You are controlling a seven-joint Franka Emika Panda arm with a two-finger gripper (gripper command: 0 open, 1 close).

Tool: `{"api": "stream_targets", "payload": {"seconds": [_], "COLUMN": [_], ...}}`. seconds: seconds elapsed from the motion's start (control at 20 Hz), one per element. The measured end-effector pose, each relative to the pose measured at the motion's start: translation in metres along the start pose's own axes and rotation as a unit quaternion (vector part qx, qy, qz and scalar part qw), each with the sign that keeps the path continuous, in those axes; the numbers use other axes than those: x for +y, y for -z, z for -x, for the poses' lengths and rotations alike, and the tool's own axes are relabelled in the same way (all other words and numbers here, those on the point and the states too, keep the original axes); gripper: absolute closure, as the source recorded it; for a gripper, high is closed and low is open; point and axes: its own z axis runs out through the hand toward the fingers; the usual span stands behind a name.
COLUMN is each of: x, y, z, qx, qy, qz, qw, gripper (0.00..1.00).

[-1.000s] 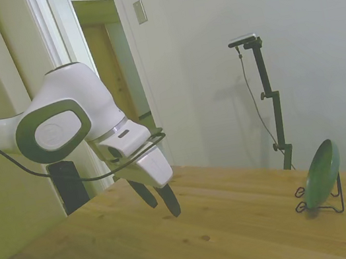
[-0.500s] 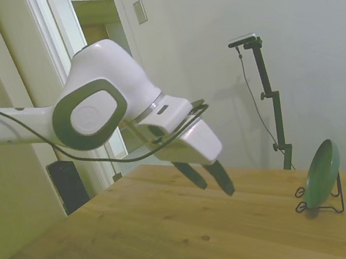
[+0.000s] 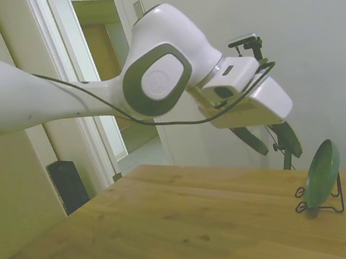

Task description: Unload the plate

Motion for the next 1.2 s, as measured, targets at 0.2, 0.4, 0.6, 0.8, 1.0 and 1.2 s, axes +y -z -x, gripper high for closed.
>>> {"api": "stream_targets", "payload": {"seconds": [0.2, 0.4, 0.6, 0.8, 1.0, 1.2], "x": [-0.024, -0.029, -0.045, -0.059, -0.070, -0.084], "y": [-0.003, -0.017, -0.047, -0.074, -0.098, -0.117], "z": [-0.014, -0.025, -0.041, -0.053, -0.057, -0.055], "qx": [-0.014, -0.009, -0.009, -0.015, -0.046, -0.060], "qy": [-0.009, -0.021, -0.024, -0.026, -0.023, -0.012], "qz": [-0.013, -0.035, -0.055, -0.067, -0.059, -0.049], "qw": [0.9998, 0.9991, 0.9981, 0.9973, 0.9969, 0.9969], "gripper": [0.00, 0.00, 0.00, 0.00, 0.00, 0.00]}}
